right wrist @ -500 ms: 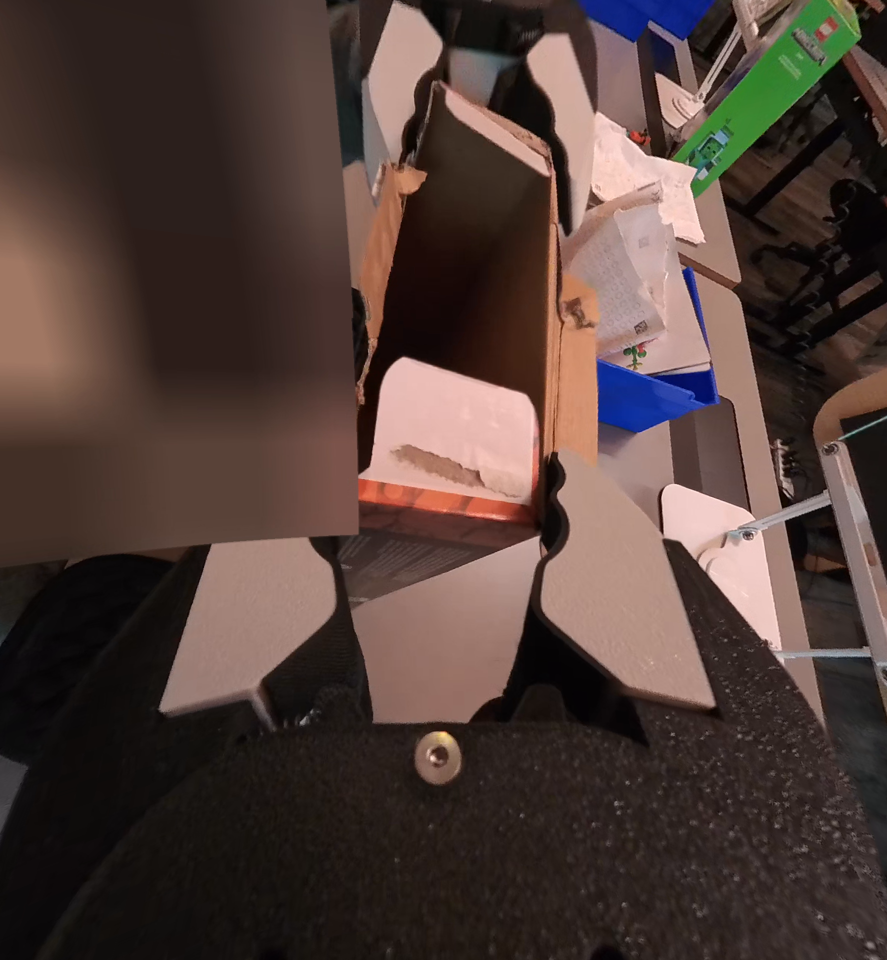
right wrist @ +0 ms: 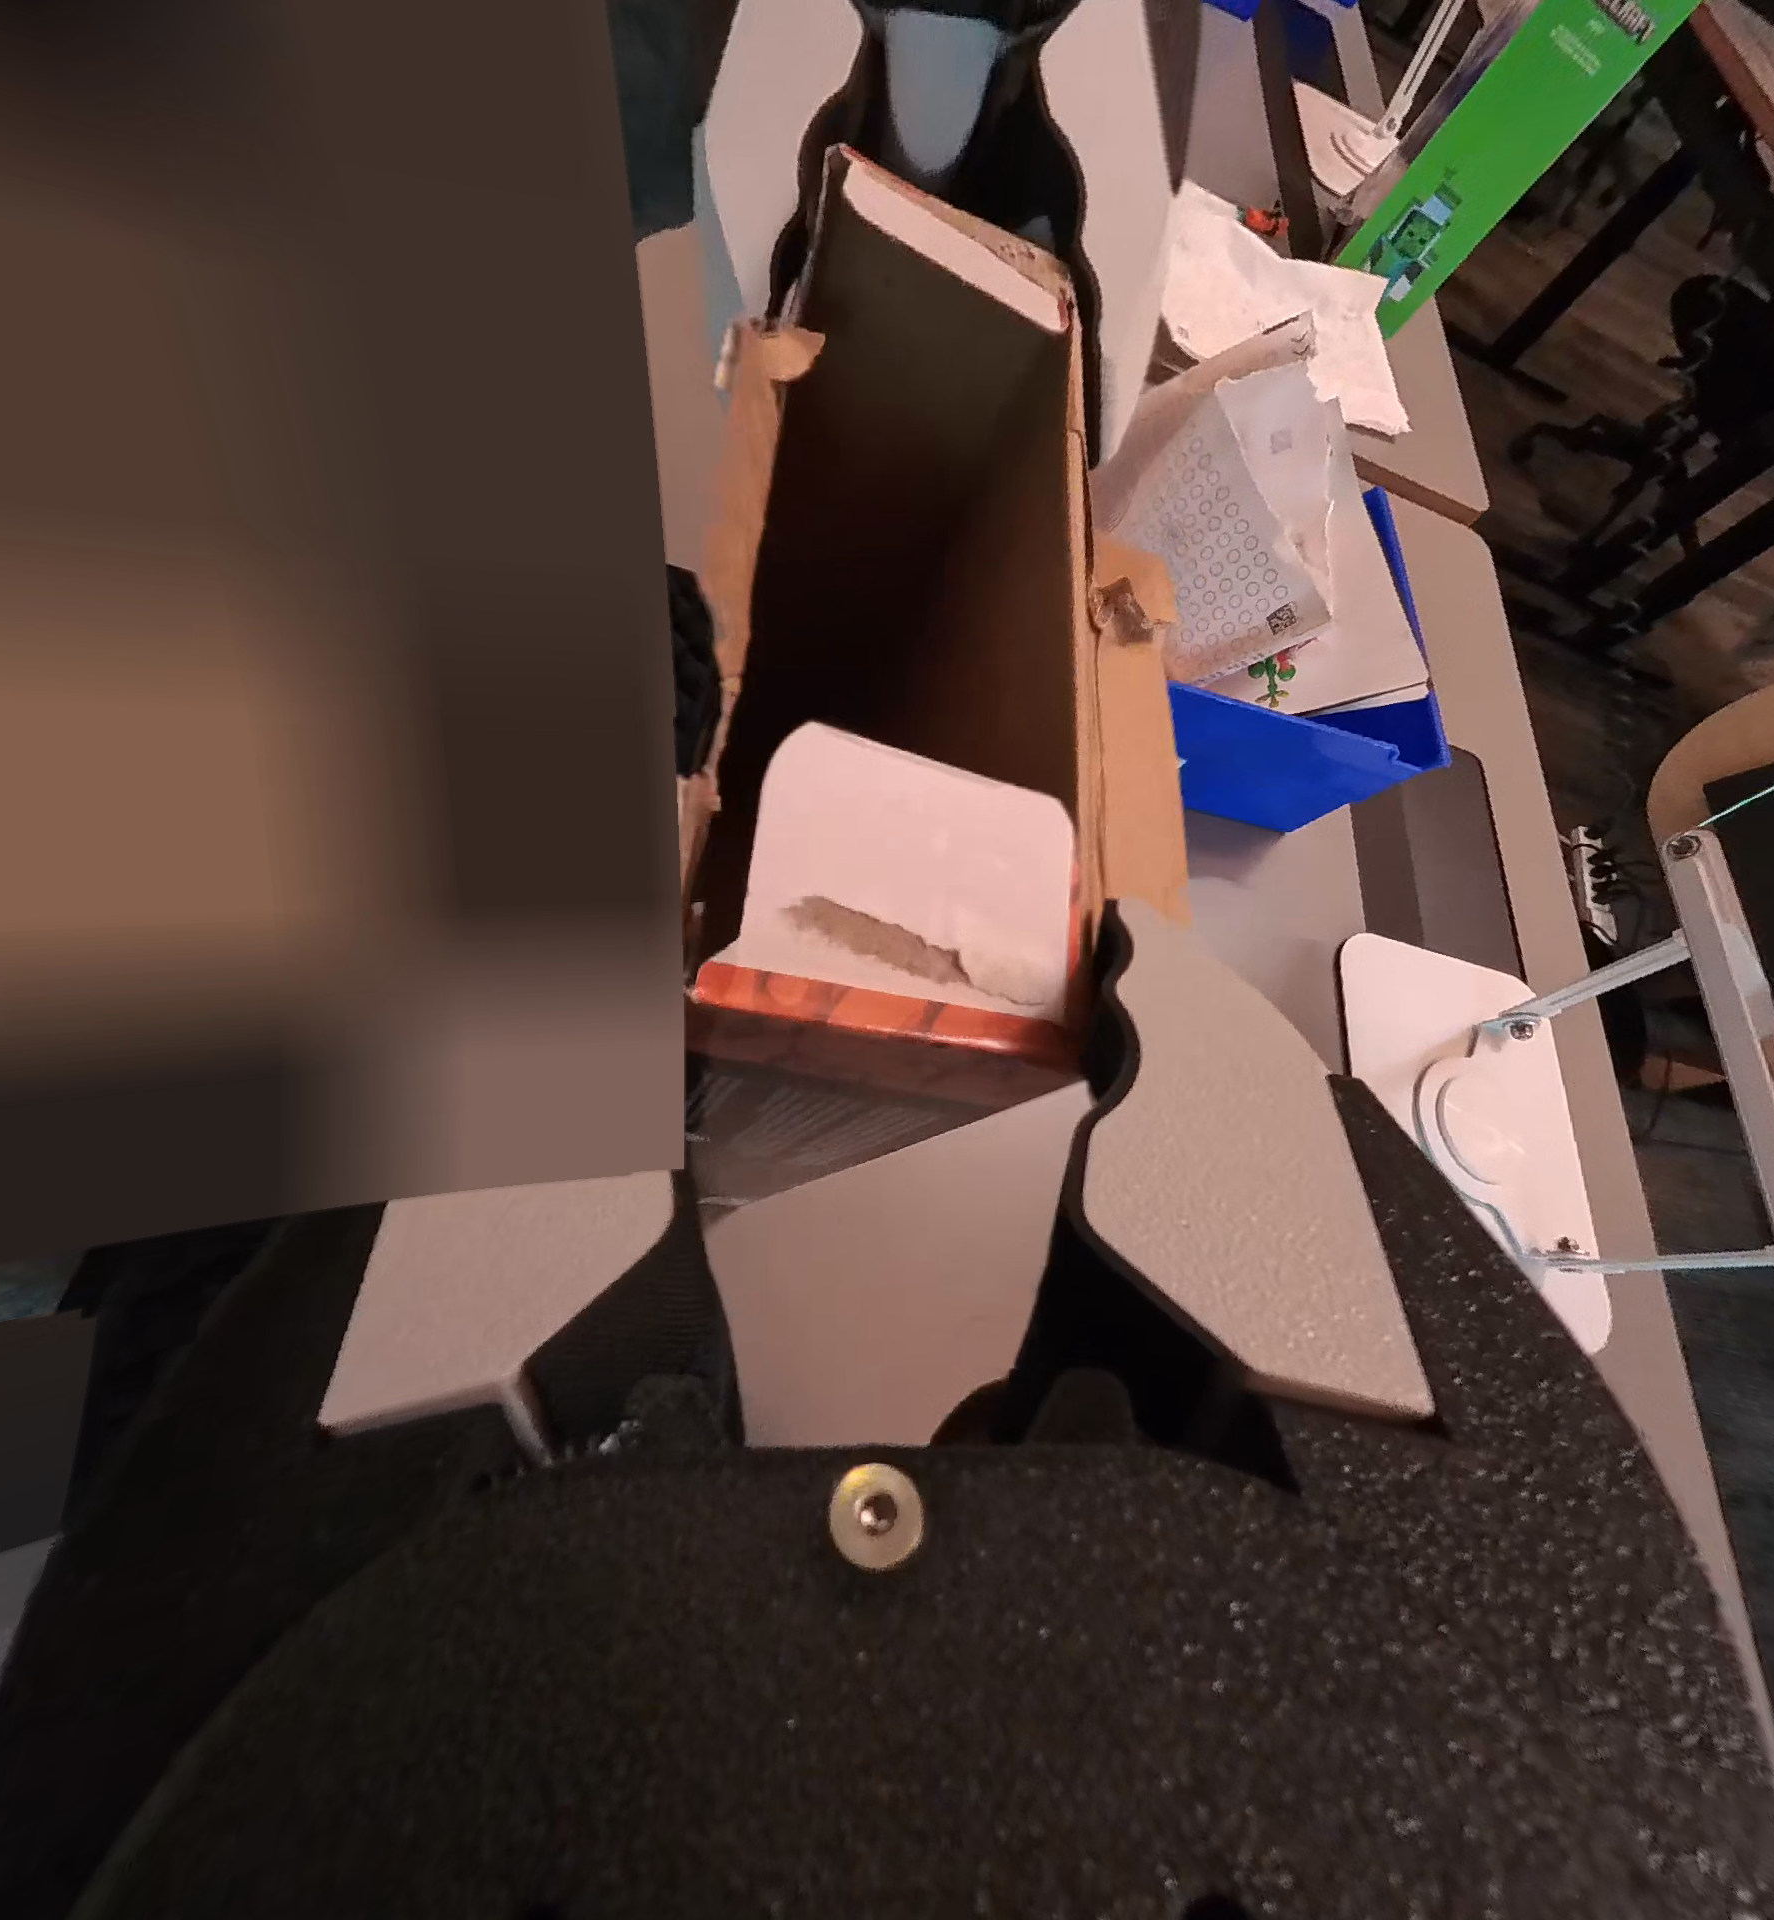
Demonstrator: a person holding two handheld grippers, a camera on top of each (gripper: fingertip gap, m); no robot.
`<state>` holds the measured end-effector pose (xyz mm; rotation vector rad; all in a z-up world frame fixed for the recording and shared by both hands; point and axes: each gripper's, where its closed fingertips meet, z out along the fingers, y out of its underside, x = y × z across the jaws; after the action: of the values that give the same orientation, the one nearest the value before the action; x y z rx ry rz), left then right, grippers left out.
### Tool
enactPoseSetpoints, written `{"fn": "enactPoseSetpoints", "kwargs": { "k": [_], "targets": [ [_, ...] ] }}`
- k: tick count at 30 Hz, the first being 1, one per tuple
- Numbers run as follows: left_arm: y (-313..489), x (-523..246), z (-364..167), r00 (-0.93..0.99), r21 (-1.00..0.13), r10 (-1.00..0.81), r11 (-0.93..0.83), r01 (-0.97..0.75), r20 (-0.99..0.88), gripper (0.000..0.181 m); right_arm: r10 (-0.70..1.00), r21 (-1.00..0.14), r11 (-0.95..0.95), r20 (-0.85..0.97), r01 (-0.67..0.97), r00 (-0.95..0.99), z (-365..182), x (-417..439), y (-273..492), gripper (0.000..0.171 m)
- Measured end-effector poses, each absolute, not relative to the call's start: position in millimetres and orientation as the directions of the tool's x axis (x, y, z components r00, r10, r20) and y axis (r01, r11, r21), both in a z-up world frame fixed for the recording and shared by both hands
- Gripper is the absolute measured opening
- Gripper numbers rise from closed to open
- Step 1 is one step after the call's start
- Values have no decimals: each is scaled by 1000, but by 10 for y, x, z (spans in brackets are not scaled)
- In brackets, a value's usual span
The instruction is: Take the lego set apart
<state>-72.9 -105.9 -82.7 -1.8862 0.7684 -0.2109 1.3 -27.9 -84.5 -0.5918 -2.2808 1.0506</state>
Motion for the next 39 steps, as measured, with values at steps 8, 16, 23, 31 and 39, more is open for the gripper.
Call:
{"fn": "enactPoseSetpoints", "kwargs": {
  "k": [8,16,23,31,39],
  "targets": [
    [-1103,-728,-789,901,-905,-366,-257,-339,-234,82,806,-920,355,212,164,-553,-350,24,-168,76],
    [-1089,-642,-795,922,-890,-283,-299,-345,-263,82,791,-674,610,542,415,-283,-508,-202,-28,19],
    [-1097,-676,-798,921,-900,-297,-278,-335,-251,82,969,-899,239,195,368,-154,-313,-110,300,6],
    [-1070,-670,-775,918,-922,-315,-221,-319,-242,82,485,-586,-713,-808,384,-334,-680,23,385,8],
    [-1060,-673,-758,923,-941,-313,-178,-287,-222,82,317,-468,-778,-868,419,-381,-775,-23,212,5]
  ]
}}
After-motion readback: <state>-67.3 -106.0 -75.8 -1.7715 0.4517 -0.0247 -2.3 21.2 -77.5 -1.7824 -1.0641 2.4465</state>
